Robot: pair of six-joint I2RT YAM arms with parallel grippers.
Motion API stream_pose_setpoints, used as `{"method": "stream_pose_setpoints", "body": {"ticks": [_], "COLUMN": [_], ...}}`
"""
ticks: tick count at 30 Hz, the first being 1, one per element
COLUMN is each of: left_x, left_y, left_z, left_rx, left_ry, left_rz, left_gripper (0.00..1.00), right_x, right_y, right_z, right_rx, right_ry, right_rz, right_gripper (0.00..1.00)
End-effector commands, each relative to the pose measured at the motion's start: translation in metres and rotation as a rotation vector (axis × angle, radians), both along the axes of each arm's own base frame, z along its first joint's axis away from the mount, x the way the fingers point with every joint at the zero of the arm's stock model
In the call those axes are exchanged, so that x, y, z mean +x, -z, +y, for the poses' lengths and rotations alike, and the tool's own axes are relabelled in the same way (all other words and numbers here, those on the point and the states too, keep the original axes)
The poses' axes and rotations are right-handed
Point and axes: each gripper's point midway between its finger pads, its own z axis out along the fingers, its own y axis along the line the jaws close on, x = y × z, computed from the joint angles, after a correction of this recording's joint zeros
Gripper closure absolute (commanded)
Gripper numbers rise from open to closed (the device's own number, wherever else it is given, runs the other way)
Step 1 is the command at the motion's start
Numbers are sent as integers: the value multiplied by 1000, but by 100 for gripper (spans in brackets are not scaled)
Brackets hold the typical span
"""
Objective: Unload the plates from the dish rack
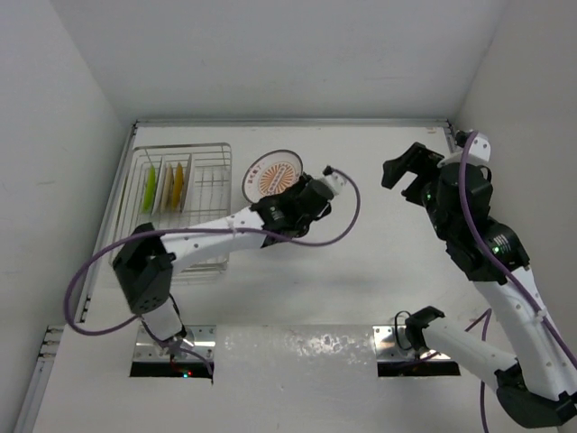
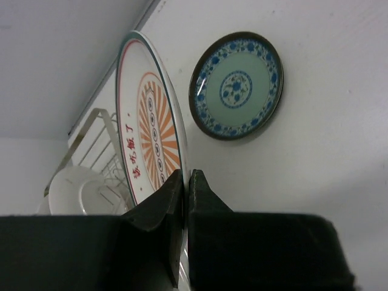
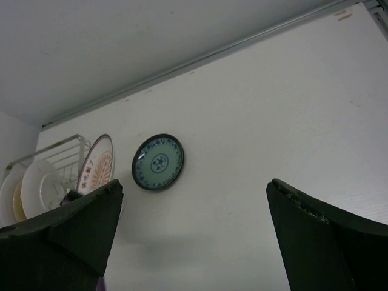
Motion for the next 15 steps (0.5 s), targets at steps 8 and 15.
{"method": "stream_pose_setpoints", "body": {"ticks": [8,15], "left_x": [-93,-125], "left_y": [-73,-52], "left_z": [-46,-71], "left_rx": [-19,59], "left_ry": [372,448], "left_rz": [-328,-345], "left_gripper": [100,100], "right_x": [11,7], "right_y": [22,74], "right_z": [103,123], "right_rx": [-74,-88], "right_ry": [-596,-754], "right_rz": [216,316], "right_gripper": [2,6]}}
